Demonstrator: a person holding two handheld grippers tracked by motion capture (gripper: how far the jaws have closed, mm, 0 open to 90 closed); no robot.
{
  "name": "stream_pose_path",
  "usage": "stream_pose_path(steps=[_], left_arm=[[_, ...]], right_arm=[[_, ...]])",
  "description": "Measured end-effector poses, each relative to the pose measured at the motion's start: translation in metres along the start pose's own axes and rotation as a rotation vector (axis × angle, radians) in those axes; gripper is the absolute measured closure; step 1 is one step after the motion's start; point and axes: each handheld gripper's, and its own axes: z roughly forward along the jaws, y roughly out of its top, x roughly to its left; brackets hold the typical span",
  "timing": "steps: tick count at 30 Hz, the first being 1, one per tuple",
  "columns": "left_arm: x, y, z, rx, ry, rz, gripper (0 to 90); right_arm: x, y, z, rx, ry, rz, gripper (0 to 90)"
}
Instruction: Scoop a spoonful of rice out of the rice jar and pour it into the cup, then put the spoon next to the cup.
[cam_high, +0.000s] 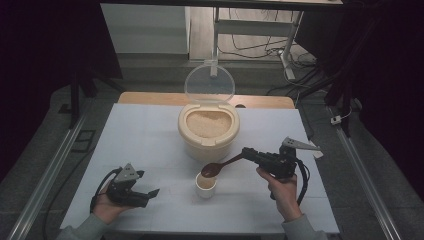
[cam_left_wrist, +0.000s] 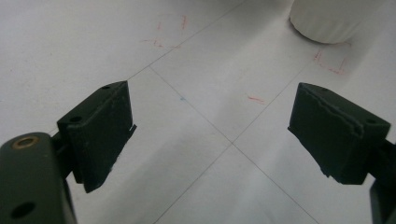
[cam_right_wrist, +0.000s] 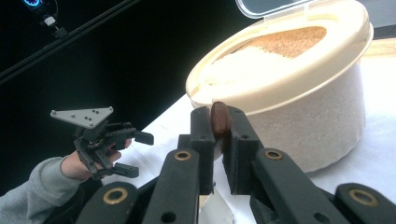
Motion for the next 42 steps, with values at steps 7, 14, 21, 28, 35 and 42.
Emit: stream_pose_path(steps=[7, 14, 21, 28, 35, 42], left_arm=[[0.000, 0.000, 0.000, 0.001, 0.001, 0.000, 13.8], [0.001, 0.000, -0.001, -0.001, 0.003, -0.002, 13.8], [0.001, 0.000, -0.001, -0.003, 0.004, -0.003, 13.8], [0.001, 0.000, -0.001, -0.002, 0.003, 0.000, 13.8], [0.001, 0.000, -0.001, -0.001, 0.002, 0.001, 13.9], [0.000, 0.000, -0.001, 0.000, 0.000, 0.006, 13.9]], right_arm=[[0.000, 0.001, -0.004, -0.018, -0.006, -0.025, 83.3], [0.000, 0.007, -0.017, -0.045, -0.011, -0.053, 83.4], [0.000, 0.016, -0.038, -0.062, -0.024, -0.077, 83.3], [-0.001, 0.020, -0.048, 0.029, -0.027, -0.095, 83.4], [0.000, 0.020, -0.044, 0.147, -0.018, -0.128, 83.3], [0.001, 0.017, -0.036, 0.245, -0.003, -0.144, 83.3]])
